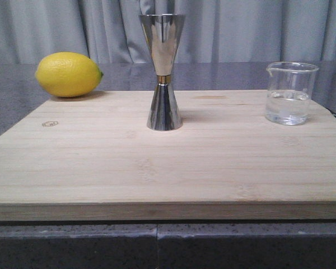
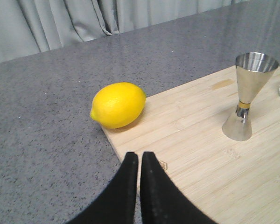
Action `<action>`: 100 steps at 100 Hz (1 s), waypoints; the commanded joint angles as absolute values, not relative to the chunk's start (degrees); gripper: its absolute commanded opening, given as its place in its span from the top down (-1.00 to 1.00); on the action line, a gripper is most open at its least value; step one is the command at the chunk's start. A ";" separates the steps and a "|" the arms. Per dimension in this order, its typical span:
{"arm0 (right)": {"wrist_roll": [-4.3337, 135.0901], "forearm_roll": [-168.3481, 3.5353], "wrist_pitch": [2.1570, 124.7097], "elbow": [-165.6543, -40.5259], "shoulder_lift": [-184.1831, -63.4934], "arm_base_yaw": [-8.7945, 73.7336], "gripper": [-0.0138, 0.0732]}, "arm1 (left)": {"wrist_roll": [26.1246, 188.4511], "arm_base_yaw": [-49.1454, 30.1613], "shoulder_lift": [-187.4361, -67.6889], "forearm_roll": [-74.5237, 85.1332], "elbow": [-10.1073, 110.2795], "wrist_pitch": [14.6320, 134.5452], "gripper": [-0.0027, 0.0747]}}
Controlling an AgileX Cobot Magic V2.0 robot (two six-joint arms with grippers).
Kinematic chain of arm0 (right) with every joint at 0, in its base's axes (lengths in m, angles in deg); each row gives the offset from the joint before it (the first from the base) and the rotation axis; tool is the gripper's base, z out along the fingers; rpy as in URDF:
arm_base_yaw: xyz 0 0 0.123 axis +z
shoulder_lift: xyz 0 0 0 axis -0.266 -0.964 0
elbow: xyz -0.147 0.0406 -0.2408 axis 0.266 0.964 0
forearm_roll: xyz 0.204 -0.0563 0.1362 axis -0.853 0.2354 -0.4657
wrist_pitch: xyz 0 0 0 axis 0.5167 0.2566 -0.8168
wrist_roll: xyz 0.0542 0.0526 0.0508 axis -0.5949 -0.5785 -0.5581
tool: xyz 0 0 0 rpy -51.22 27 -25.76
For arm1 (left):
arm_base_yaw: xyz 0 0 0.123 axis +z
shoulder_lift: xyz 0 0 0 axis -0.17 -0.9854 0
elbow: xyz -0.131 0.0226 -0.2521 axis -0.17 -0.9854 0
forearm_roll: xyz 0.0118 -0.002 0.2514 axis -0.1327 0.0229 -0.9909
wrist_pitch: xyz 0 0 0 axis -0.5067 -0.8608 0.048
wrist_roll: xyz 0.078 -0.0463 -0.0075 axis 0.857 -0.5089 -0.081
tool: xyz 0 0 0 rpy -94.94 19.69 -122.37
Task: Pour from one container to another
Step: 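Move the left gripper toward the steel jigger and around its waist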
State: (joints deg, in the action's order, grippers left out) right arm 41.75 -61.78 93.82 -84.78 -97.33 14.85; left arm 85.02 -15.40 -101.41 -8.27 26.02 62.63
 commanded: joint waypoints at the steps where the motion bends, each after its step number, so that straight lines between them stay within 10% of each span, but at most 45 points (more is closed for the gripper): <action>1: 42.46 -61.44 89.72 -86.85 -98.68 14.70 0.85 | 86.15 -17.41 -104.54 -7.17 28.08 70.45 0.94; 100: 42.83 -61.57 87.43 -86.65 -99.04 14.70 0.85 | 64.80 -27.63 -131.34 -24.93 7.58 131.69 0.94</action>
